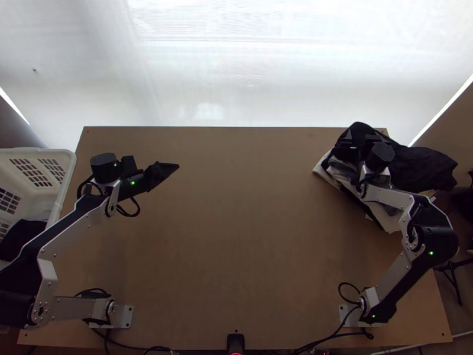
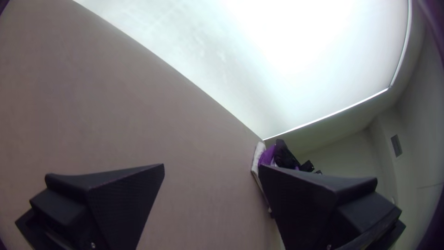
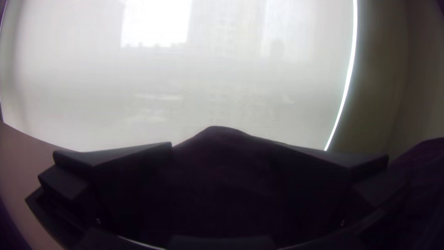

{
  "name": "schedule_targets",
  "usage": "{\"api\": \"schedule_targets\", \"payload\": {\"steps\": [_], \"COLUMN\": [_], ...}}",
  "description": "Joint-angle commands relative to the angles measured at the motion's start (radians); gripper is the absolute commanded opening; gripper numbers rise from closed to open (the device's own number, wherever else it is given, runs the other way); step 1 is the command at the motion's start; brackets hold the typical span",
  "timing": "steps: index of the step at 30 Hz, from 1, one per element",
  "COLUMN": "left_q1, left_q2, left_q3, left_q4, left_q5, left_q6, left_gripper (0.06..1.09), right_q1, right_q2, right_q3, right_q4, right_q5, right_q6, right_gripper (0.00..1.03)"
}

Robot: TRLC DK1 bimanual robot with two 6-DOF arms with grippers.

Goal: Fold the t-shirt

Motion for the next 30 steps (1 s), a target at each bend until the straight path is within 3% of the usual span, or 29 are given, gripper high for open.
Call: {"api": "schedule_targets", "payload": {"steps": [1,4,9,11,13,14,18,22,26,30], "left_q1": [0.031,0.063,0.103,0.156,0.198,0.221,0.354,0.417,0.509,0.543], "left_q2": [-0.066,-0.111,-0.259,-0.328,-0.413,-0.457,-0.578,-0.766,-0.942,-1.158], "left_q3": [0.010,0.061,0.092,0.082,0.049,0.024,-0.074,-0.221,-0.349,-0.499], "left_q4": [-0.016,-0.053,-0.067,-0.067,-0.061,-0.055,-0.029,-0.033,-0.063,-0.079], "left_q5": [-0.021,-0.052,-0.190,-0.211,-0.272,-0.283,-0.292,-0.309,-0.314,-0.315], "left_q6": [0.004,0.008,0.102,0.114,0.169,0.178,0.194,0.315,0.341,0.456], "left_gripper": [1.05,1.05,1.05,1.05,1.05,1.05,1.05,1.05,1.05,1.05], "right_q1": [0.028,0.044,0.051,0.050,0.042,0.042,0.048,0.080,0.099,0.172], "right_q2": [-0.237,-0.458,-0.785,-0.889,-0.981,-1.027,-1.173,-1.261,-1.382,-1.494], "right_q3": [-0.029,-0.061,-0.153,-0.213,-0.257,-0.276,-0.325,-0.397,-0.556,-0.733], "right_q4": [-0.035,-0.064,-0.067,-0.059,-0.076,-0.086,-0.130,-0.118,-0.099,-0.059], "right_q5": [0.004,0.004,0.010,0.044,0.055,0.055,0.053,0.050,0.038,0.023], "right_q6": [-0.025,-0.042,-0.033,0.007,0.105,0.102,0.082,0.071,0.059,0.005], "right_gripper": [0.98,0.98,0.98,0.98,0.98,0.98,0.98,0.98,0.98,0.98]}}
